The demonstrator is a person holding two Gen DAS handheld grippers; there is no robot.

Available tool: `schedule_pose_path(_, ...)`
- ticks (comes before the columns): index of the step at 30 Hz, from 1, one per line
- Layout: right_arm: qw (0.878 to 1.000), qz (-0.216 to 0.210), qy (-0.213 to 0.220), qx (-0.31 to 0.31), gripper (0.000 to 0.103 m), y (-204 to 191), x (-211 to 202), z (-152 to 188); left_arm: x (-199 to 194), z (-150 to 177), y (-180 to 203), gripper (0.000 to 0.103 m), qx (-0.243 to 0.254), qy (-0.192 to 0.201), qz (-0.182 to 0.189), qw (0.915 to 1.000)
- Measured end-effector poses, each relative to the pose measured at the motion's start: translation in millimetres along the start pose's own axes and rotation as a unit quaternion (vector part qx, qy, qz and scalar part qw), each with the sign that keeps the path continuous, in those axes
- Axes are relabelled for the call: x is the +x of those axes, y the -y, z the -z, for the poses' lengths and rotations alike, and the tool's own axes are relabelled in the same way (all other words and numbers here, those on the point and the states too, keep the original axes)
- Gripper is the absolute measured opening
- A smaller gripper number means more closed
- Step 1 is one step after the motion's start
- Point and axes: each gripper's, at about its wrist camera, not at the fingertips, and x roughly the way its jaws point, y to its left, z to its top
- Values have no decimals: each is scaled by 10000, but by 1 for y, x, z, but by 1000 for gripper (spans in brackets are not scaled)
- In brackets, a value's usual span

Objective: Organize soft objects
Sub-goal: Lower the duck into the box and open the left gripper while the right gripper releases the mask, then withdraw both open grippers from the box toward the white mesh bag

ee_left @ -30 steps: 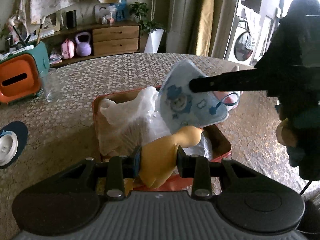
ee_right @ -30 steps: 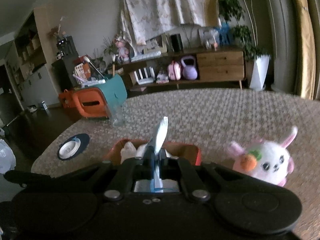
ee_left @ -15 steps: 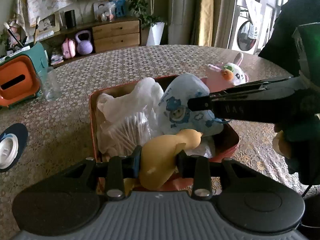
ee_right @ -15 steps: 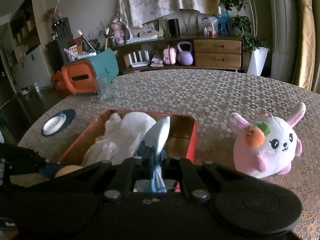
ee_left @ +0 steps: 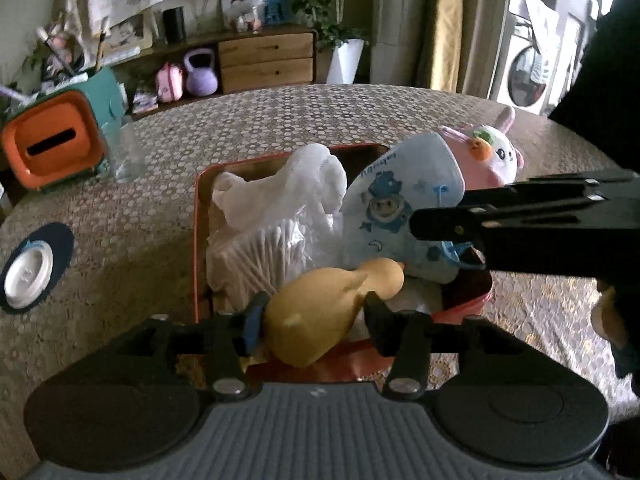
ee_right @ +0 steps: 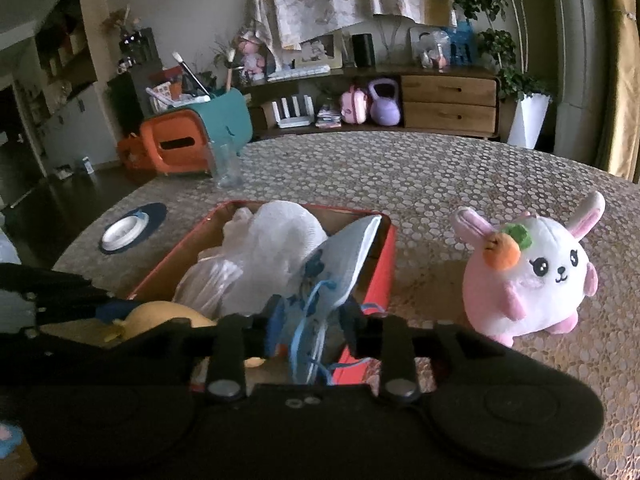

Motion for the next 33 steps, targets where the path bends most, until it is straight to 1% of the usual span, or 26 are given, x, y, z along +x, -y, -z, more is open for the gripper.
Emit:
schedule_pose_path(1, 10000, 11, 35, -10, 44, 0, -3, 0, 0, 0, 0, 57, -37, -3, -3, 10000)
schedule_pose_path(3, 10000, -26, 91, -11, 48, 2, -9, 1, -1, 1, 1, 59, -65, 4, -64, 10000)
schedule_pose_path(5, 9999, -56, 124, 26, 49, 5, -15, 2, -3, 1, 1, 67, -103, 30, -95, 9999)
schedule_pose_path(9, 9997, -102, 220, 103, 58, 11, -30, 4, -10, 0, 3, 73, -209, 111, -166, 9996)
schedule_pose_path(10, 9996, -105, 257, 97, 62, 12, -35, 5, -12, -1, 3, 75, -256, 132, -217, 9994)
schedule_pose_path(16, 9987, -76, 488, 124, 79, 21, -63, 6, -20, -1, 5, 75, -558, 265, -290, 9977)
schedule_pose_path(20, 9984, -42, 547, 121, 85, 31, -79, 8, -27, -2, 11, 76, -608, 387, -321, 9969)
schedule_pose_path(25, 9981, 89, 603, 71, 93, 45, -102, 15, -36, -7, 26, 76, -365, 569, -205, 9975)
schedule_pose_path(28, 9977, 116, 667, 30, 97, 52, -118, 18, -43, -12, 37, 84, -253, 708, 2, 9972)
schedule_pose_path(30, 9976, 187, 669, -13, 98, 57, -125, 20, -46, -17, 46, 84, -201, 800, 204, 9964)
schedule_pose_path(33, 9975, 278, 646, -31, 99, 73, -136, 21, -44, -26, 63, 85, -65, 832, 442, 9955)
